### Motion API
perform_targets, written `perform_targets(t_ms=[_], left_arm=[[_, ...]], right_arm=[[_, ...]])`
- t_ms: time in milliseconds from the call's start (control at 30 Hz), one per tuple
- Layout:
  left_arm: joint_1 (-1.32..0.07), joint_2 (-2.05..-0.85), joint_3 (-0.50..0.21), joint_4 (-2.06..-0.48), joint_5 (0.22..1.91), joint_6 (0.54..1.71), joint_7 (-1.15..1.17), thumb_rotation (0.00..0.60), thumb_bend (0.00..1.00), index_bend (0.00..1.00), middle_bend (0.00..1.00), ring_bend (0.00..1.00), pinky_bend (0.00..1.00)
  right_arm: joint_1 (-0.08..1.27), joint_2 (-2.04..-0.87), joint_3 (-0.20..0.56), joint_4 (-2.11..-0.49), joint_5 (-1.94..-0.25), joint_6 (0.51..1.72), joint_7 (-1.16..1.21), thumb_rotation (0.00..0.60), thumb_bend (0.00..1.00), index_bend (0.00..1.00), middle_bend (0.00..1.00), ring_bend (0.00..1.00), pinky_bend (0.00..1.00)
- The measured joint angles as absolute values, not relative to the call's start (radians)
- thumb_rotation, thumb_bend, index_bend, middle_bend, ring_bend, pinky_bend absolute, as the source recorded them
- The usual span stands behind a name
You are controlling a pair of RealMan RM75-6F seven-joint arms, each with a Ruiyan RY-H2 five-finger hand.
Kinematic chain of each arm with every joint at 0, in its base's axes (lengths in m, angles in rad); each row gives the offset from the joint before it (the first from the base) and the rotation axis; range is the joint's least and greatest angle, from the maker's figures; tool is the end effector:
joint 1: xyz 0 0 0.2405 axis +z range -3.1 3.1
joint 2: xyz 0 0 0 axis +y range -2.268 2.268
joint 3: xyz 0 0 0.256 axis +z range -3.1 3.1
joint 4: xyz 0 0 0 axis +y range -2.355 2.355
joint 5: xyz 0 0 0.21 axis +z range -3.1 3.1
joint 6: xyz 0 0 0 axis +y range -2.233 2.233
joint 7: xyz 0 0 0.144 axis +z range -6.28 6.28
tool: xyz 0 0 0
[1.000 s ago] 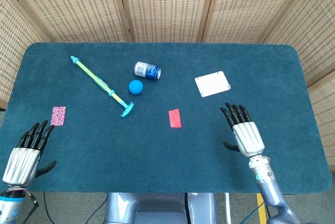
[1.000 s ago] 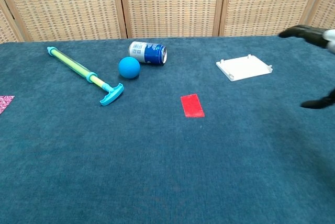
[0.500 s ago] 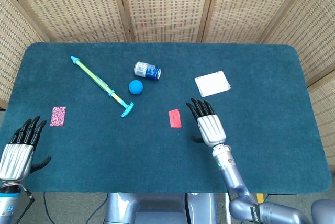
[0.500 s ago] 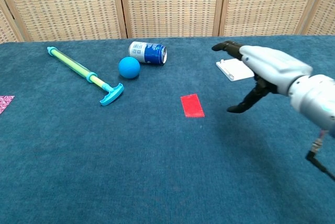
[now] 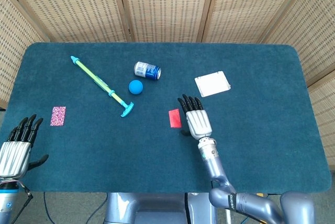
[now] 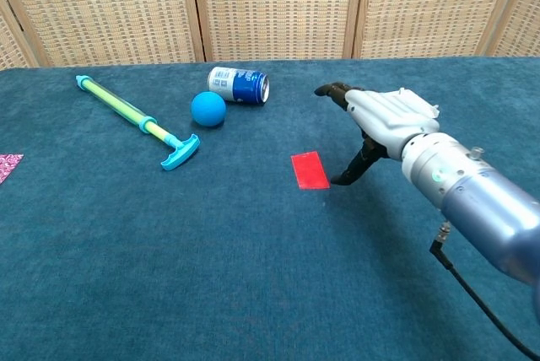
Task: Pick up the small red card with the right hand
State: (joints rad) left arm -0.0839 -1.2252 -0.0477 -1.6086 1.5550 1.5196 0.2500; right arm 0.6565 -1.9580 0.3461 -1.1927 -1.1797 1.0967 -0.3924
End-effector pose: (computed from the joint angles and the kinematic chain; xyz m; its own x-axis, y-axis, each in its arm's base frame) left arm -0.2925 0.1791 0.1274 0.5274 -0.0375 0.8488 0.8468 -0.0585 -0.5287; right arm -0.1234 -0.3378 -0.0821 0.2688 -0.1324 0.9541 -0.9462 -0.2215 0.2359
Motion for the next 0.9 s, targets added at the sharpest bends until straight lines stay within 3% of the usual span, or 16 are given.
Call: perform_targets(t_ms=[733, 833, 900], left_arm=[[-0.1, -1.236, -0.058, -1.587, 1.506, 1.491, 0.252, 0.6, 0.09, 0.0, 0.0, 0.0, 0.16], [-0.101, -1.237, -0.059, -1.585, 1.504, 1.49, 0.251, 0.6, 0.09, 0.0, 0.0, 0.0, 0.16], [-0.102, -1.238, -0.059, -1.583, 1.5, 1.489, 0.251, 0.6, 0.09, 0.0, 0.0, 0.0, 0.16]], right_arm=[[0.76, -2.091, 0.376, -0.943, -1.102, 1.0, -0.326, 0.6, 0.13, 0.0, 0.0, 0.0, 0.0], [0.768, -2.1, 0.377, -0.922, -1.098, 0.992, -0.321, 0.6, 0.18, 0.0, 0.0, 0.0, 0.0], [0.776, -2.107, 0.378, -0.904, -1.097, 0.985, -0.315, 0.6, 0.27, 0.0, 0.0, 0.0, 0.0]])
